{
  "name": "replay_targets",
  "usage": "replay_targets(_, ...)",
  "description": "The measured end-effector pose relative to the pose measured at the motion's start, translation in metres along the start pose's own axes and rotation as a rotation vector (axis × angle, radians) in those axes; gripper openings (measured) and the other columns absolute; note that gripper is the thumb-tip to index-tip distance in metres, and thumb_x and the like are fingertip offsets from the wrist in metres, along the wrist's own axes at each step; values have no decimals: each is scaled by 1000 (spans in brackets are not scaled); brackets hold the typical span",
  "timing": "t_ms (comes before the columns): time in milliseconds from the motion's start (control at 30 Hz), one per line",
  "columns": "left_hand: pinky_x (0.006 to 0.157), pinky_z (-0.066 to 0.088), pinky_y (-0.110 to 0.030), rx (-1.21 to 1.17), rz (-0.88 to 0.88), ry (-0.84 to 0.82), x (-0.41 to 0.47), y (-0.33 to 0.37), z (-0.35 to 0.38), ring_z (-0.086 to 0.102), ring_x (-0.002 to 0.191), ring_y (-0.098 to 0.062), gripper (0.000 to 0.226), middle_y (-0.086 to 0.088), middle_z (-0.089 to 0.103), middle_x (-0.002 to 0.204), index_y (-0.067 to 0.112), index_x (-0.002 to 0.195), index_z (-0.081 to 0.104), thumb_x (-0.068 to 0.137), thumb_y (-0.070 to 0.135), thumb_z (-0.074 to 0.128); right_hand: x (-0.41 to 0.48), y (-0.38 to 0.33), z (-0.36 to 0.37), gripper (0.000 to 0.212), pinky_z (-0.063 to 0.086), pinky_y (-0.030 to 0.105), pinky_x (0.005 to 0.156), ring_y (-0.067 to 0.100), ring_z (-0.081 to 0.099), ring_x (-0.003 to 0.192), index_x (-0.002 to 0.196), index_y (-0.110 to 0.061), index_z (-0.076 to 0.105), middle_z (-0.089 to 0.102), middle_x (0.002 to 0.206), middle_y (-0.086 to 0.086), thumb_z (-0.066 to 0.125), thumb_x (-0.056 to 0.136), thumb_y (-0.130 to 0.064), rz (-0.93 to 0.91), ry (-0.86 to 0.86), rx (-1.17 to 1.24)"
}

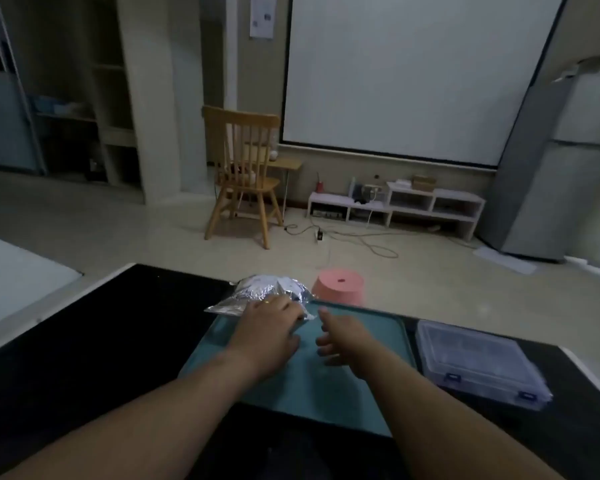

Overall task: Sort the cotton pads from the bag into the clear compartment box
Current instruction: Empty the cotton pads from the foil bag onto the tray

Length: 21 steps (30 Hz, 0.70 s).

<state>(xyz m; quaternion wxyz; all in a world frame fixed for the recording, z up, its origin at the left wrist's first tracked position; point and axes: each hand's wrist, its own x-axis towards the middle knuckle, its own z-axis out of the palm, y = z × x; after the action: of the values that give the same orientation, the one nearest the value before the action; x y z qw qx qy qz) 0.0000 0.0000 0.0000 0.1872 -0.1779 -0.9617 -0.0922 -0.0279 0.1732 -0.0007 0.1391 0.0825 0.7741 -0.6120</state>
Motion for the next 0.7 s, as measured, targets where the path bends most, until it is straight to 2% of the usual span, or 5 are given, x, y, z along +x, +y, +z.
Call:
replay_targets(167,98,37,-42,113,78,18,34,4,29,57,113,-24,30,2,56,123,28,118,54,90,38,60,29,-2,2,19,30,22,49,16,48,48,81,-14,56,53,63,5,52,98,-9,-23,12,-154)
replay_targets(300,81,46,-42,163,176,48,39,-1,42,65,87,-29,22,-3,62,101,23,99,63,80,29,71,19,13,2,23,28,21,47,15,40,44,71,-11,61,50,58,4,59,92,-20,-60,23,-66)
replay_targets(400,67,48,-37,166,280,102,32,1,39,63,72,-25,28,-1,64,87,21,89,64,67,24,82,6,21,2,18,33,19,43,11,44,43,77,-8,70,55,60,1,66,88,-21,-90,43,101)
replay_targets(500,68,45,-37,133,388,234,11,10,29,59,70,-25,21,0,61,82,23,88,63,75,24,79,-13,34,1,11,49,18,55,5,60,56,85,-18,73,67,72,-5,69,88,-29,-85,31,271)
replay_targets(700,73,44,-42,111,310,269,-30,25,9,58,82,-29,22,-1,59,93,29,99,59,81,26,73,-63,37,-12,21,37,20,44,10,47,44,70,-17,64,56,57,-4,65,90,-22,-49,180,265)
